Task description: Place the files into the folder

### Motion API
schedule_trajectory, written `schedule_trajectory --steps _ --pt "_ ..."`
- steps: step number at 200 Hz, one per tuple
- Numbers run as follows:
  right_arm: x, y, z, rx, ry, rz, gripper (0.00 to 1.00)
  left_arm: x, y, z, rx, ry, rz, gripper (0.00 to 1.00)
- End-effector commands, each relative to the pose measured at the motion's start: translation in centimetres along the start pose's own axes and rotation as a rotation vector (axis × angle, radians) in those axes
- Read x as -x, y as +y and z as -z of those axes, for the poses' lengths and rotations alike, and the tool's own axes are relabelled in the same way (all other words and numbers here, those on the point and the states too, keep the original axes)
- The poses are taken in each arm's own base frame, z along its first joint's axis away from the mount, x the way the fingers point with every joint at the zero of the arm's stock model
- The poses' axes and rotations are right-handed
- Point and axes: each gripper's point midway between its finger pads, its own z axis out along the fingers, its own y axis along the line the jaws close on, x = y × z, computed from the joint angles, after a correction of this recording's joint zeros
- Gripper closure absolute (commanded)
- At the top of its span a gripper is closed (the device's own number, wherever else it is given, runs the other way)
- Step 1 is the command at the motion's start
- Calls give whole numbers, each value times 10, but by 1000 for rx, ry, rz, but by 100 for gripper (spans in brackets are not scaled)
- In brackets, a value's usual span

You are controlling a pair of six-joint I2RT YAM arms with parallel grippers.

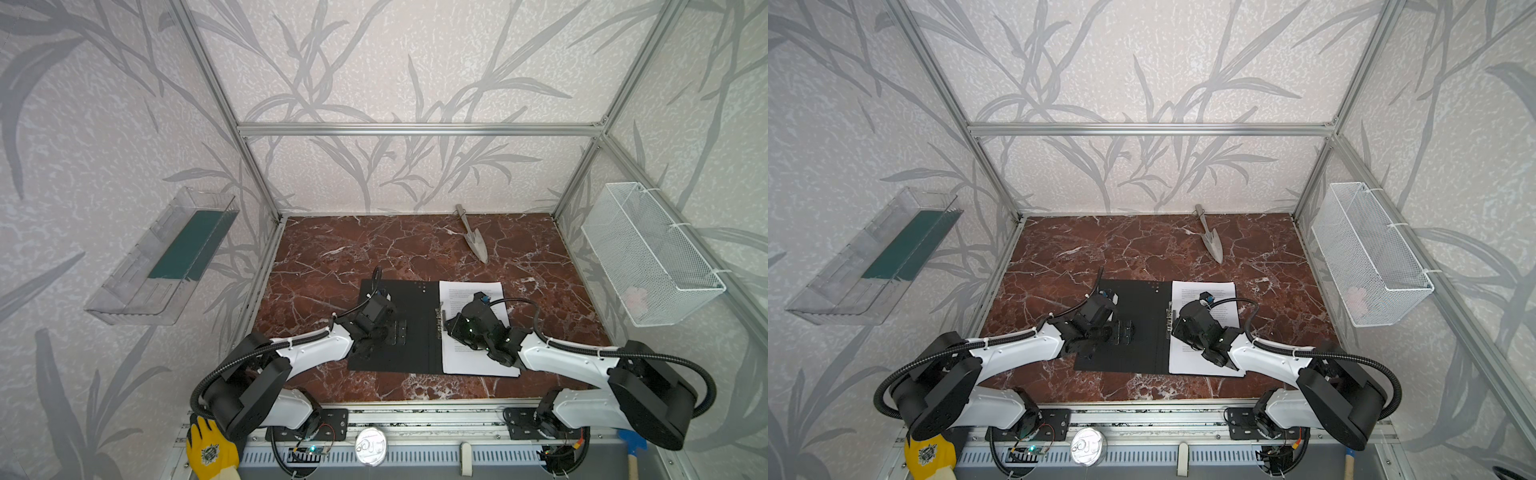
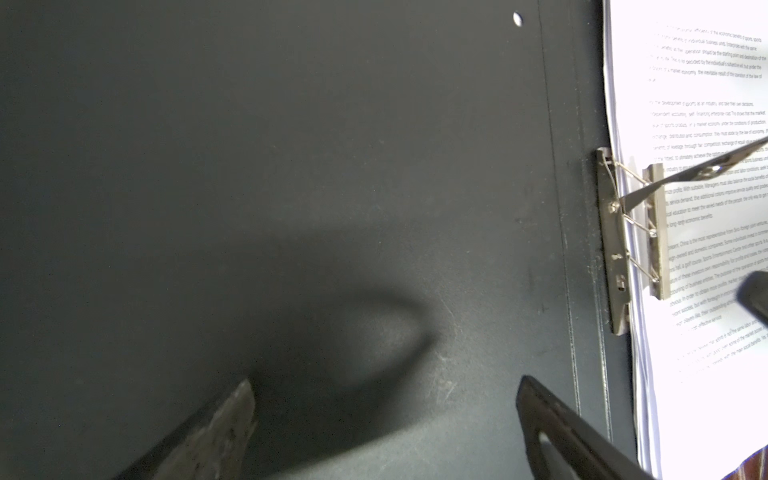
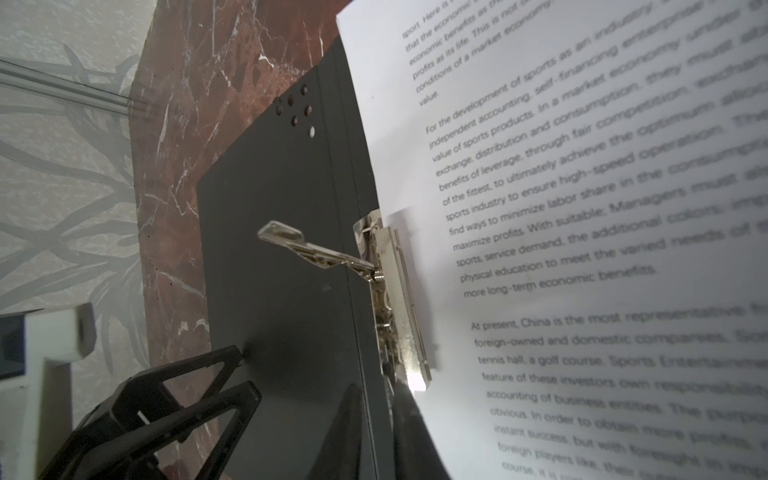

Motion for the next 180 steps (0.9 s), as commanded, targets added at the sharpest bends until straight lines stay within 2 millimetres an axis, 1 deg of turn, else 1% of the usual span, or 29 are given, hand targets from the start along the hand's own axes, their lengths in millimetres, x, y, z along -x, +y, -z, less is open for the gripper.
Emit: schedule_trajectory --steps 1,17,44,56,69,90,108,119,125,139,160,180 --pt "18 22 13 28 -49 8 75 -40 35 -3 125 143 31 1" --pt "26 30 15 32 -64 -17 71 -40 34 -3 123 143 31 1" --pt "37 40 11 7 -56 -77 69 -40 34 -3 124 144 30 1" --pt "41 38 7 -23 -49 -126 68 -40 35 -3 125 142 30 1" --pt "46 40 4 -27 -42 -161 67 -40 34 -2 123 140 29 1" --pt "49 40 -2 -50 -7 -214 63 -40 33 -2 119 142 29 1" --pt "53 32 -2 -100 -6 -243 62 -40 33 -2 114 144 30 1" --pt "64 34 1 -89 -41 -199 61 -40 32 -1 113 142 29 1" --pt "70 38 1 -72 -67 -155 56 -40 32 -1 111 140 30 1" --pt "83 38 -1 -61 -93 -105 57 -39 32 0 107 134 30 1" --pt "92 61 -15 139 -67 -40 56 -39 32 1 107 133 31 1" --pt "96 67 -26 161 -24 34 52 -39 31 1 103 134 29 1"
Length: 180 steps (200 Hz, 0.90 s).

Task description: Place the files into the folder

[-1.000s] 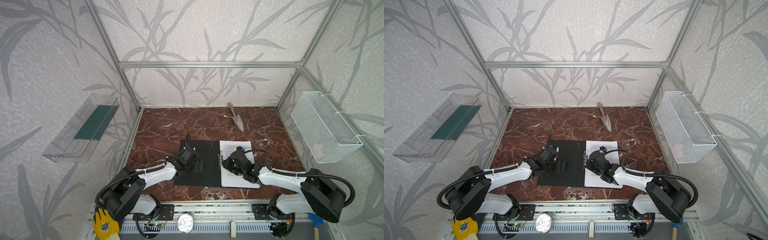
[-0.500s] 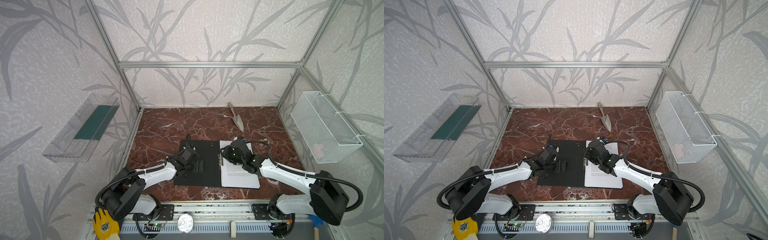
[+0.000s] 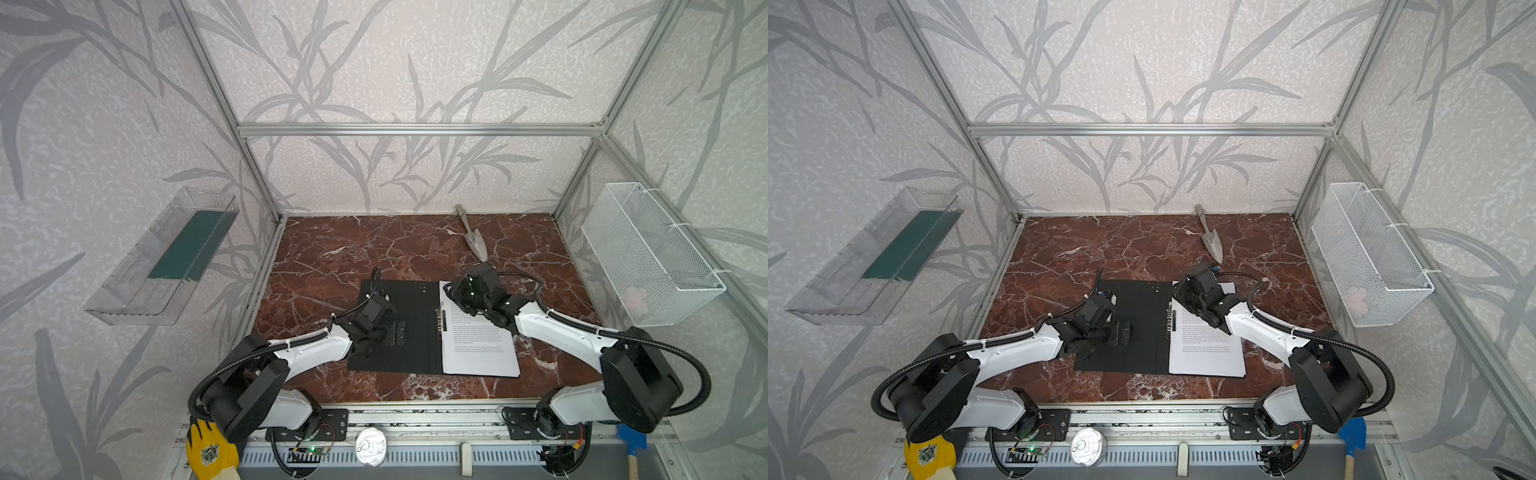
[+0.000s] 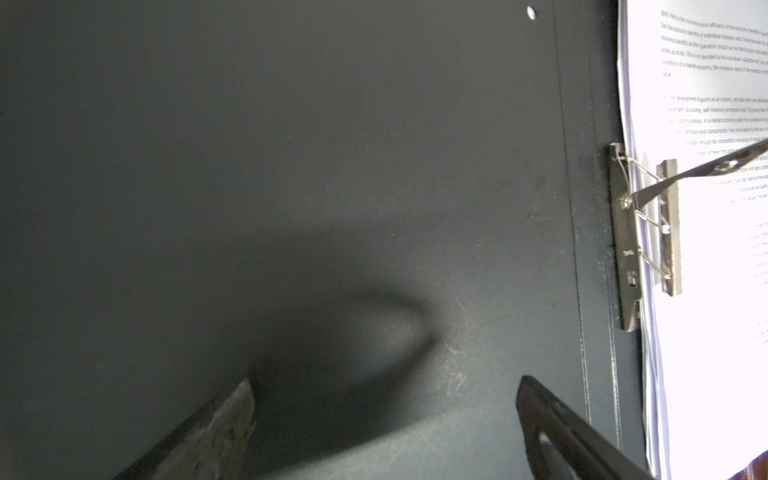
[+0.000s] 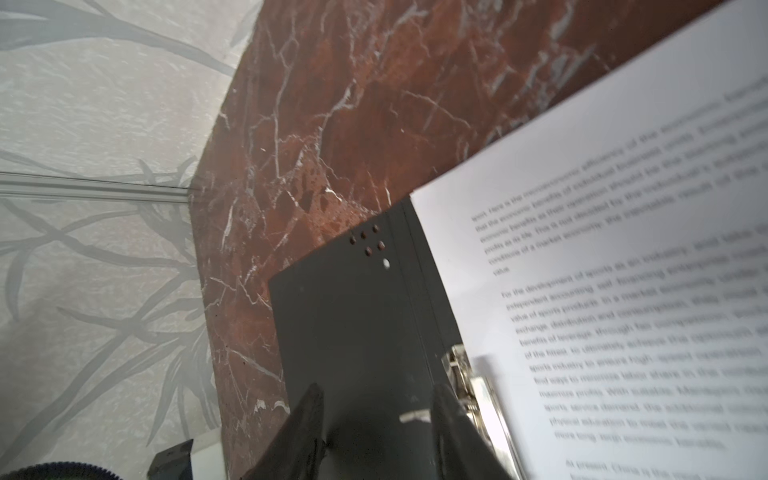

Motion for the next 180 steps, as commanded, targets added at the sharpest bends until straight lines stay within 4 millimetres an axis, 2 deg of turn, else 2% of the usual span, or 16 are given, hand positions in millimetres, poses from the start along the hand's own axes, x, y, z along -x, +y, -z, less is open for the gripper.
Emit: schedule_trajectory --steps 1,53,72,130,180 --pt "2 22 -14 117 52 144 52 -36 28 -2 95 124 26 1" --pt "-15 38 -39 205 181 241 52 -36 28 -2 92 124 24 1" --pt "-22 33 -41 203 216 233 52 -36 27 -2 90 123 24 1" --pt "-47 30 -35 253 283 210 50 -36 26 -3 86 125 25 1" --pt "-54 25 -18 272 283 201 49 -36 26 -3 87 122 25 1"
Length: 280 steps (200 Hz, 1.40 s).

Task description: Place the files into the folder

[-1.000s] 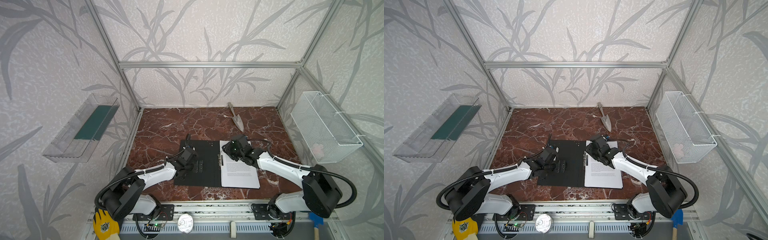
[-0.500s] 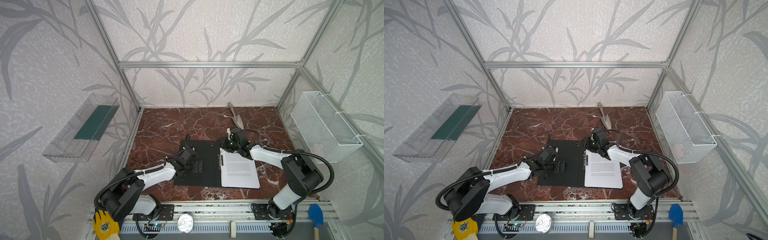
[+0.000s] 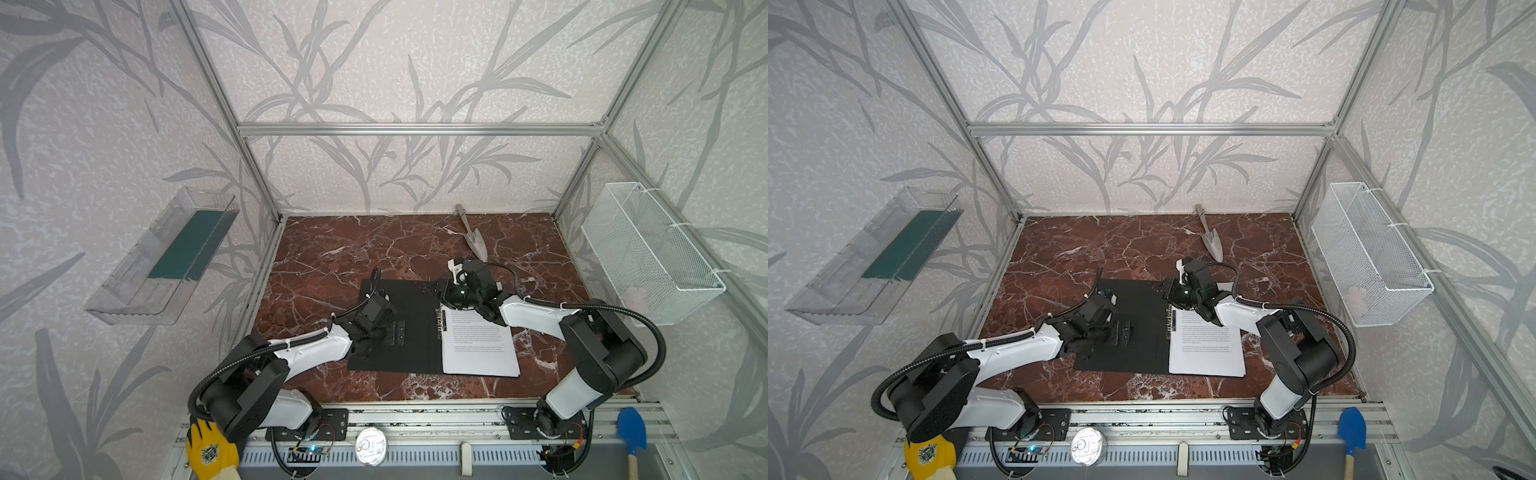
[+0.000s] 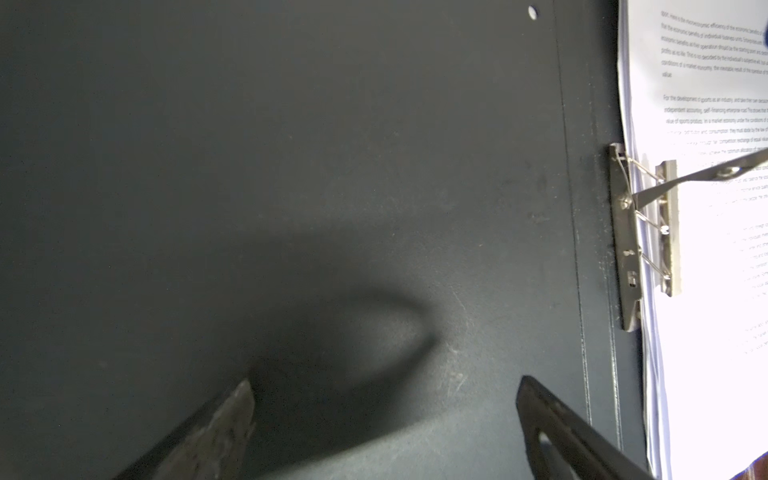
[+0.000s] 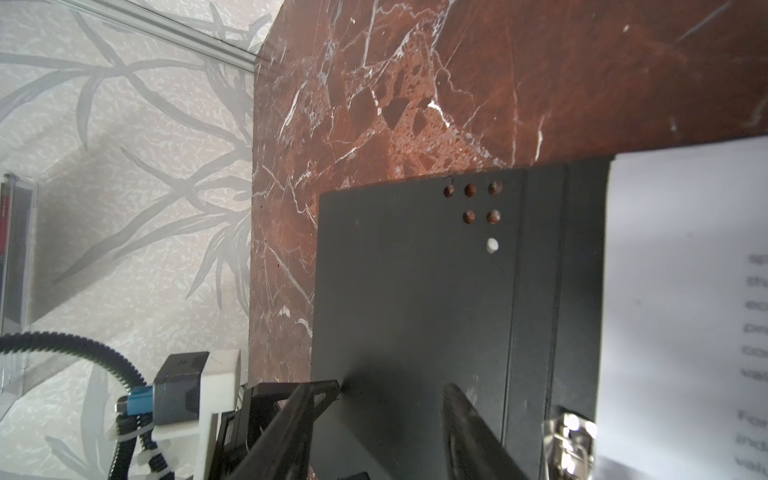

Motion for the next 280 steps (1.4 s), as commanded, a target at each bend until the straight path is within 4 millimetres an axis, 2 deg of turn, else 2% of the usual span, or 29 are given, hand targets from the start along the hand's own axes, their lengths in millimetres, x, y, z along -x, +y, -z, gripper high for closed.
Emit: schedule_trajectory --steps 1,75,89,107,117,133,144,172,210,235,244,265,280 --pt "-11 7 11 24 12 6 49 -36 27 -3 91 121 25 1" --pt "-21 11 29 41 3 13 49 -35 26 -4 87 122 26 1" --pt "-18 17 39 20 -36 49 47 -36 26 -4 86 125 25 1" --pt "-13 20 57 -88 -97 121 45 -37 25 -5 80 131 27 1" --pt "-11 23 66 -106 -121 128 37 -37 25 -5 80 132 28 1" --pt "-12 25 79 -116 -133 80 19 -37 26 -6 82 132 28 1" --pt "-12 30 85 -102 -144 93 0 -37 25 -5 81 133 27 1" --pt "-7 16 98 -156 -213 47 1 -36 26 -4 85 126 27 1" --pt "-7 9 95 -102 -256 -48 1 -37 26 -6 83 129 29 1" --pt "-18 -2 100 -236 -252 -107 6 -39 23 -7 65 142 34 1" --pt "-24 -7 102 -285 -260 -164 12 -39 22 -6 60 140 36 1" --pt "-35 -14 97 -321 -247 -281 39 -38 20 -3 49 131 36 1" --pt "-43 -15 88 -324 -237 -320 47 -36 21 -2 48 123 36 1"
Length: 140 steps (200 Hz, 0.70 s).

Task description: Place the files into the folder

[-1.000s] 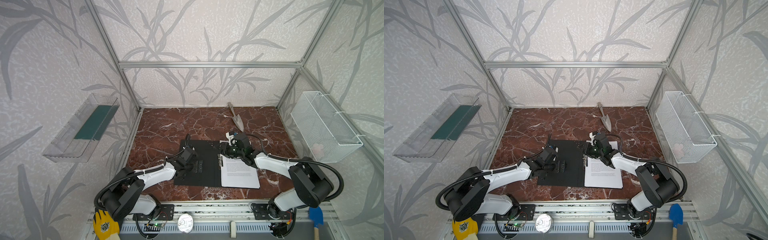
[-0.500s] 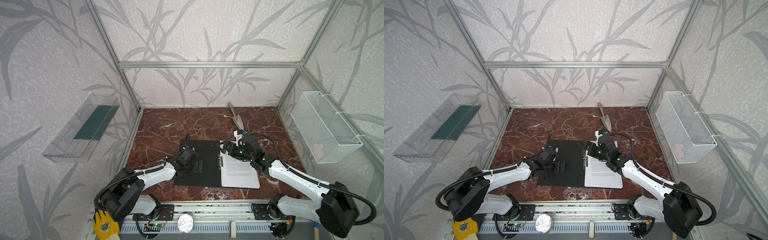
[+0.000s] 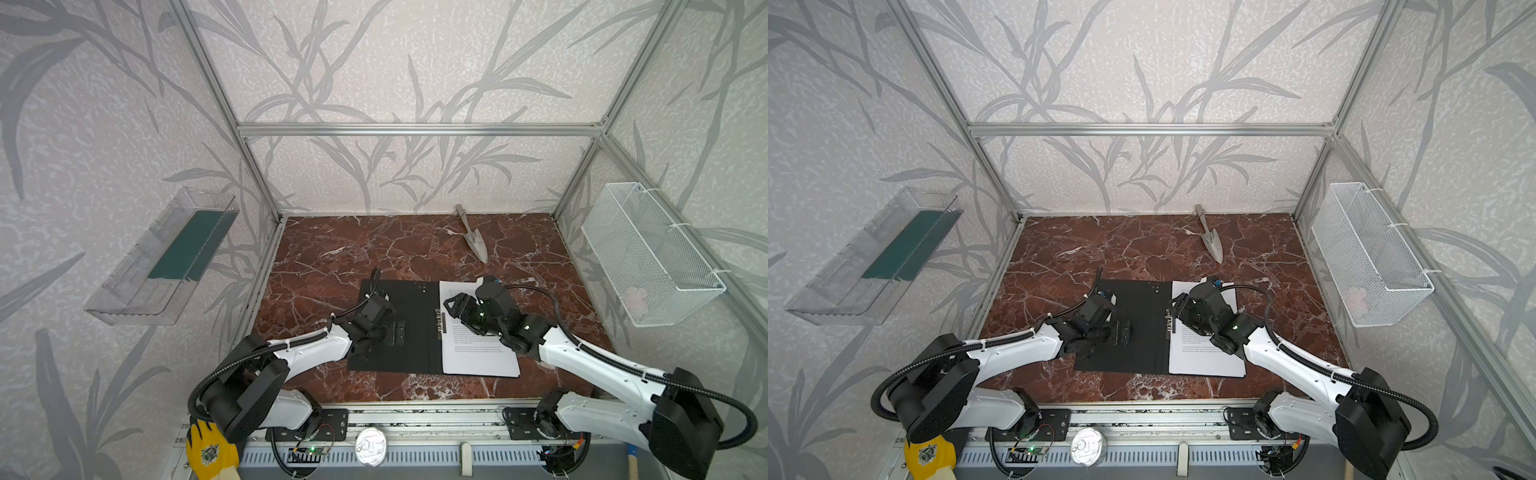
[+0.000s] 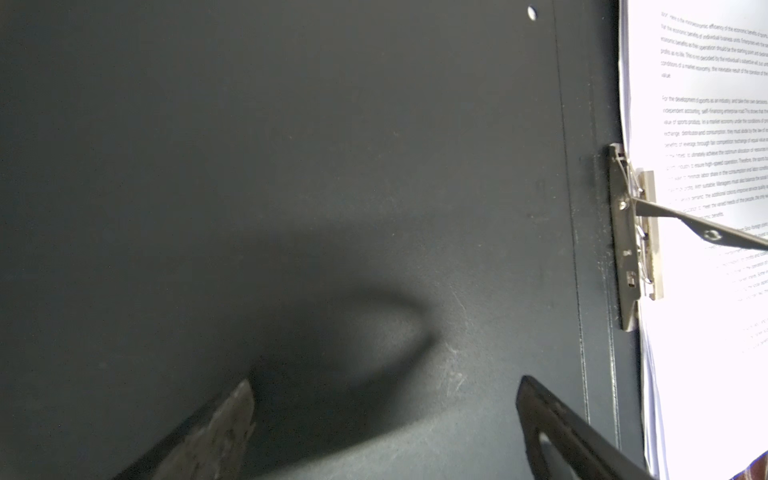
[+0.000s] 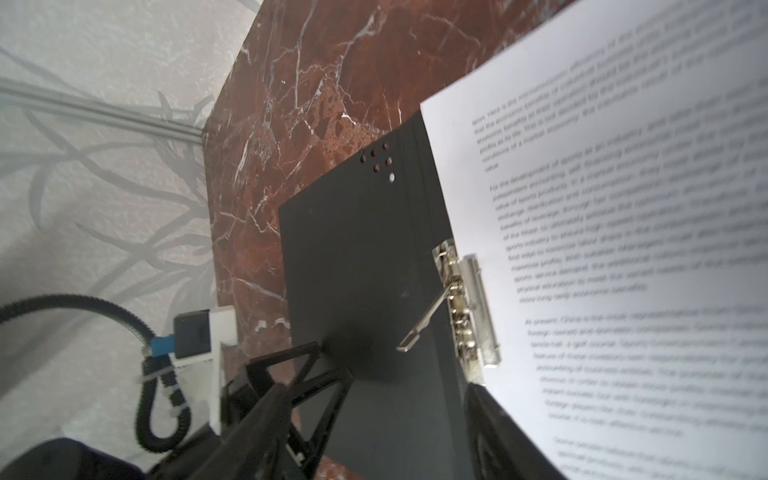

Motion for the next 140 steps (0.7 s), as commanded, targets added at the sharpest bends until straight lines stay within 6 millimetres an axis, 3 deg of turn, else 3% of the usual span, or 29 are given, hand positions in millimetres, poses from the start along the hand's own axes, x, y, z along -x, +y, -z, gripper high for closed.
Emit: schedule_trajectory --steps 1,80,140 --pt "-5 -14 -6 -92 -21 -124 47 -35 22 -2 58 117 36 1" --pt "-18 -6 -16 -163 -53 -151 52 -34 22 1 57 108 34 1" --pt "-25 -14 -28 -189 -39 -191 68 -33 21 4 48 99 35 1"
